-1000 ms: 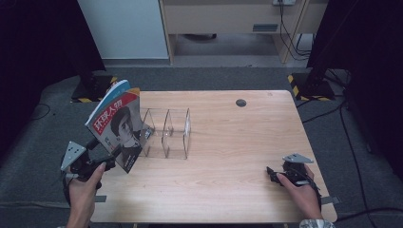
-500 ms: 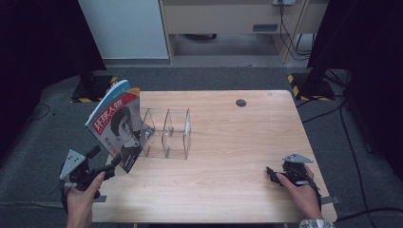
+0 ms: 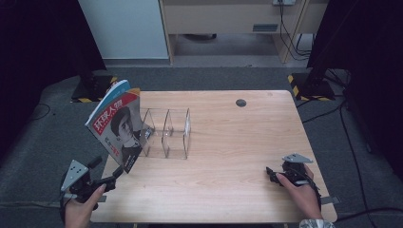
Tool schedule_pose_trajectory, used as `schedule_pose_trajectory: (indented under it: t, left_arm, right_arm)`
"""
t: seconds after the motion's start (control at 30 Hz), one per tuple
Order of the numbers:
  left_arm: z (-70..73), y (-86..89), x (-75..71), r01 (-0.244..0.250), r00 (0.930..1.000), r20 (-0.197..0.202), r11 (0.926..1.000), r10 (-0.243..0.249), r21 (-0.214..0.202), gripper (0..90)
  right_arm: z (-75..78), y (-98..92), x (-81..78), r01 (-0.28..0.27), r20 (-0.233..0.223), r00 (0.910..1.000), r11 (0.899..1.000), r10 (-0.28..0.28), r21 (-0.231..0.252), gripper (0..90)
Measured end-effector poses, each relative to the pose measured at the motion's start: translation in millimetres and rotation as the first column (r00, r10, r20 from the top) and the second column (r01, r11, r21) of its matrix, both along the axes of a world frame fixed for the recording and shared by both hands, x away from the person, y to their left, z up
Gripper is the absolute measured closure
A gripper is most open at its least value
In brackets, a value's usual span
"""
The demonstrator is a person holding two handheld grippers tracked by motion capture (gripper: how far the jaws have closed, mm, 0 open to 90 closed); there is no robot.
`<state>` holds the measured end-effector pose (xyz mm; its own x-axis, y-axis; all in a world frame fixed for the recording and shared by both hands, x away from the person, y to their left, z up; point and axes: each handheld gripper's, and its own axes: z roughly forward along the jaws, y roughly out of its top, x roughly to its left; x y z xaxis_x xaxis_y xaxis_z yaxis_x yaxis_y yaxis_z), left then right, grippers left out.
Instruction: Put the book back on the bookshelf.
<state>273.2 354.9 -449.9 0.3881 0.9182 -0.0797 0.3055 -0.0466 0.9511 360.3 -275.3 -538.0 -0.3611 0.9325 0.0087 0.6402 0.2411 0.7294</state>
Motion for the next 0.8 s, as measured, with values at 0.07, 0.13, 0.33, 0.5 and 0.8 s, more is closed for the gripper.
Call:
schedule_pose_trajectory:
  t: [0.07,0.13,0.33,0.5,0.8]
  left_arm:
    - [-2.9,-2.2,-1.0,0.01,0.9999,-0.01,0.9999,-0.01,0.011,6.6]
    - [-3.4,-7.1,-2.5,0.019,0.9998,-0.005,0.9995,-0.019,0.024,6.7]
    - [0.5,-22.5,-1.7,0.071,0.9975,-0.011,0.9963,-0.07,0.049,6.7]
    - [0.6,-34.0,5.9,0.107,0.994,-0.03,0.9914,-0.105,0.075,6.0]
    - [-2.8,-50.2,21.3,0.16,0.9846,-0.086,0.9829,-0.152,0.091,3.1]
  right_arm:
    - [0.0,0.0,0.0,0.0,0.0,1.0,1.0,0.0,0.0,14.4]
    - [0.0,0.1,0.0,0.0,0.0,1.0,1.0,0.0,0.0,14.4]
    - [0.3,-0.2,-0.3,-0.007,-0.004,1.0,1.0,0.007,-0.001,14.4]
    - [0.2,-0.1,-0.3,-0.006,-0.002,1.0,1.0,0.006,-0.002,14.4]
    - [0.2,-0.1,-0.3,-0.006,-0.003,1.0,1.0,0.006,-0.001,14.4]
